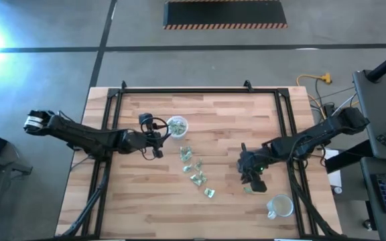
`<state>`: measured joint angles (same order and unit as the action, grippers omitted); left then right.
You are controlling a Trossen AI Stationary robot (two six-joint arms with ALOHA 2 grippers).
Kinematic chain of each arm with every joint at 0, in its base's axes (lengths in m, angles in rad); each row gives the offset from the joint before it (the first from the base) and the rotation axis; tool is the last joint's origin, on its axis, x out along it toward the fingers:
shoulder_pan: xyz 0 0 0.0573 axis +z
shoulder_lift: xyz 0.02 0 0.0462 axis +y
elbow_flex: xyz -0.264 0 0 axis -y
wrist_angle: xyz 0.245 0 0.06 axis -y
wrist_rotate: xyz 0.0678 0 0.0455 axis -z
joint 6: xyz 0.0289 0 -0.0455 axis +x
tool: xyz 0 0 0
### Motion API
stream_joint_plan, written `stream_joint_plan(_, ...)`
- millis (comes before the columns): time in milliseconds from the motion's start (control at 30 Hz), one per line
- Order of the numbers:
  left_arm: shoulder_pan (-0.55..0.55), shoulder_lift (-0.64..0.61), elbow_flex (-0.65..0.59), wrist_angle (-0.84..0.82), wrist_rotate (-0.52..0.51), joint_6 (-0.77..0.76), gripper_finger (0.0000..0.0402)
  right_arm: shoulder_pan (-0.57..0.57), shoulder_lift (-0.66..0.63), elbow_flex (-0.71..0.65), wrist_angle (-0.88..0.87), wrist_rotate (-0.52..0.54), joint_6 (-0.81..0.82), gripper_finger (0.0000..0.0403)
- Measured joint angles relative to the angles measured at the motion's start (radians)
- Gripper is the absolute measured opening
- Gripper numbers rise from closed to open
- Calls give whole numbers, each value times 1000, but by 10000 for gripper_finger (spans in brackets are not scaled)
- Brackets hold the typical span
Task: Pick and place Stevia / Truvia into bins
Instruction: Put the stevia packet into the transparent container
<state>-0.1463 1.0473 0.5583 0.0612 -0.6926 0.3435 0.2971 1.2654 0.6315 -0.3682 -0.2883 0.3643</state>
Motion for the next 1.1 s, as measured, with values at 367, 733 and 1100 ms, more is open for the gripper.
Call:
stream_joint_plan(367,0,3,0,-1,0,0,154,98,112,-1,-2,38,156,72)
stream_joint_plan(733,0,3,-1,-1,0,0,154,107,224,0,3,39,180,77)
stream_joint_plan(1100,0,3,-3,-1,4,0,154,111,229,0,5,100,180,68)
